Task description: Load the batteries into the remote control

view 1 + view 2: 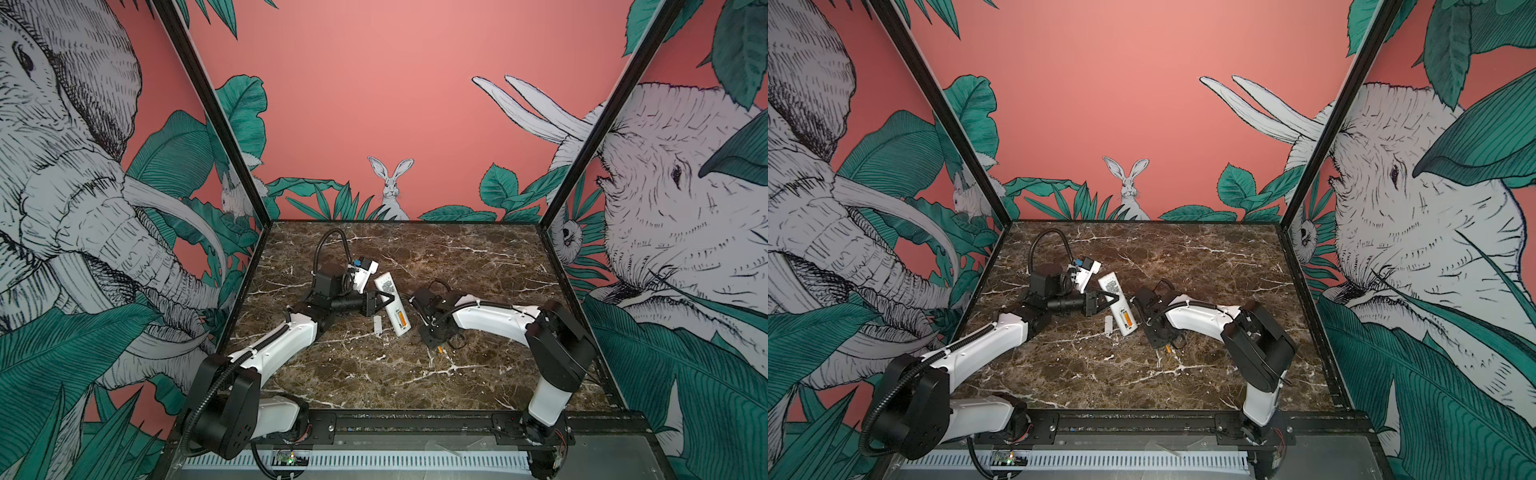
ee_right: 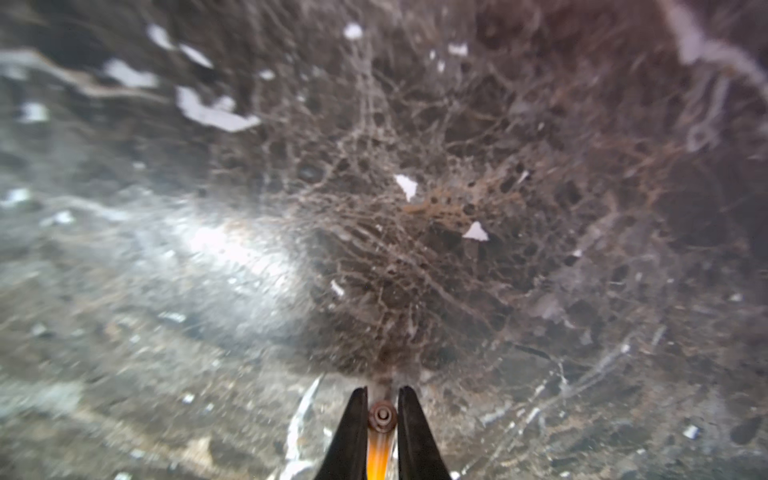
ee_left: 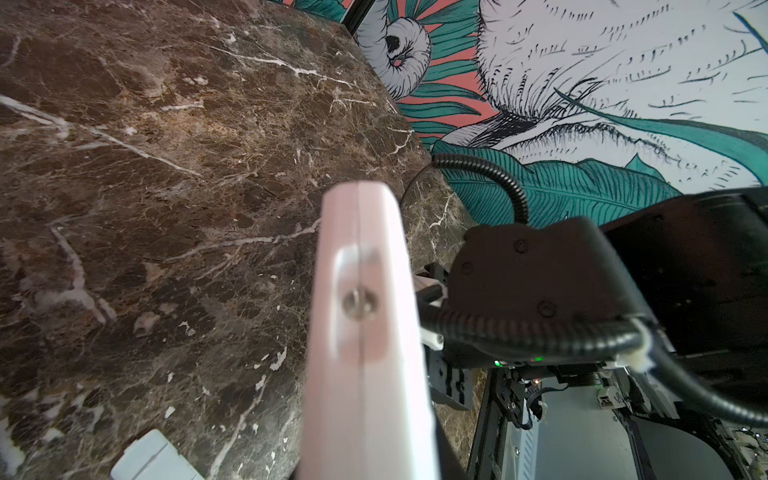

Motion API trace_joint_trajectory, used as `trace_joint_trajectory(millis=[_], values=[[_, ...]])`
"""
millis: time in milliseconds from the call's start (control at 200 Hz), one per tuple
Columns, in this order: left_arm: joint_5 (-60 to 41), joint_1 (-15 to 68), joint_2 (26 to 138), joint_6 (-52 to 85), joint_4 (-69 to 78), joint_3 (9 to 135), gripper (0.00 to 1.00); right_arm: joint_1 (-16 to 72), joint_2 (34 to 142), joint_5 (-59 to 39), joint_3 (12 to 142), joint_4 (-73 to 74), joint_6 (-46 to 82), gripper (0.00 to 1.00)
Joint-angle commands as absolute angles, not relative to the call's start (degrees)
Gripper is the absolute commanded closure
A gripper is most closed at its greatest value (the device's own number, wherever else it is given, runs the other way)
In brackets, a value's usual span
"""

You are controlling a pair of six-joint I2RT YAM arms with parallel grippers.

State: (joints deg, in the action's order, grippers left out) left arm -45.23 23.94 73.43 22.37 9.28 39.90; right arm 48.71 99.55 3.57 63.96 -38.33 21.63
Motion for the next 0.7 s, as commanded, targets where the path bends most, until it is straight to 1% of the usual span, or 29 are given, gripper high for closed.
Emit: trace_joint_trajectory(millis=[0,100,225,265,340,430,695], values=[[-46.66,23.66,73.08,22.69,10.39,39.72,1.0,49.04,95.05,1.95,62.93,-35.86,19.0,0.84],[-46.78,23.63,73.05,23.09,10.42,39.63,1.0,49.02,92.65,1.13,61.75,-34.2,18.62,0.84],[-46.97,23.56,72.98,23.29,10.57,39.55,1.0,49.04,92.54,1.11,61.52,-35.25,18.8,0.82],[-46.93,23.55,72.91,23.37,10.63,39.47,1.0,48.98,92.95,1.31,61.27,-35.12,19.06,0.81],[-47.0,23.51,72.9,23.33,10.64,39.47,1.0,48.96,94.31,2.05,61.41,-35.99,19.06,0.74],[-46.95,23.51,72.65,23.36,10.64,39.29,1.0,48.78,96.34,2.95,61.77,-37.0,19.36,0.7],[-46.9,23.31,72.33,23.31,10.37,39.2,1.0,47.66,99.61,2.22,60.8,-35.71,19.9,0.66]])
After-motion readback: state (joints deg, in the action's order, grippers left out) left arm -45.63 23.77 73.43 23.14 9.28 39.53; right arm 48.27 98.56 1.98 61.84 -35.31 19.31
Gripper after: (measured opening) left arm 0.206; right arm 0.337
